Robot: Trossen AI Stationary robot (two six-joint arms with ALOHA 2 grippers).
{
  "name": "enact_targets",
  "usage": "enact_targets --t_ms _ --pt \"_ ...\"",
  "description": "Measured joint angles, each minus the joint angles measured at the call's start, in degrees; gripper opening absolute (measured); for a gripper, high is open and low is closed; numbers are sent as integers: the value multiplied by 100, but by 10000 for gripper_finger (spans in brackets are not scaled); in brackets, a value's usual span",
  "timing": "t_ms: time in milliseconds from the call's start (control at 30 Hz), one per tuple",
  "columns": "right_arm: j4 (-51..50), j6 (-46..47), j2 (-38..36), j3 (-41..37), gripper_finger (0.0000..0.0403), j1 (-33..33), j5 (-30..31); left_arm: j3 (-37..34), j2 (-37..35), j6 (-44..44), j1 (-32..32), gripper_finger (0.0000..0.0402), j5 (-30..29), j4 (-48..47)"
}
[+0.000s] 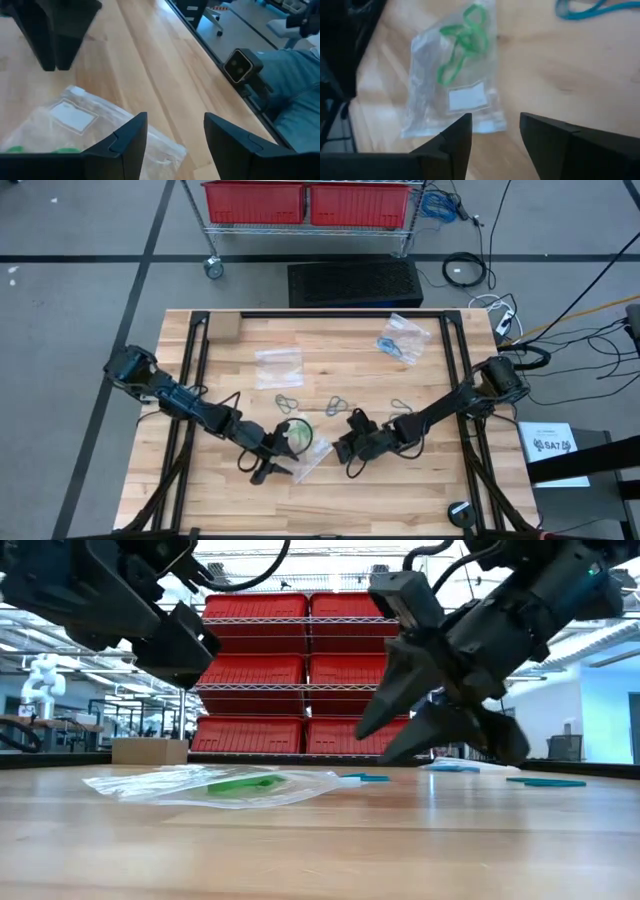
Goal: Sort rubber bands
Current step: Close the transparent zip bag
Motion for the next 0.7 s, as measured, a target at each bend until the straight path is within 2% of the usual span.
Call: enact_targets --t_ms 167,400,500,633,700 --pt "558 -10 470 8 154 -169 -478 0 -2 2 192 199 12 -72" --pt "1083 -51 723 48 137 -280 -415 -1 -63 31 486 199 266 -164" --pt "1161 -479 761 171 99 -276 -507 -2 -170 53 642 199 285 -250" --pt "927 -1168 779 491 18 -278 -631 -2 -390 168 865 199 382 -356" --pt "776 -1545 776 673 9 -278 -647 -2 -499 256 988 199 453 -361"
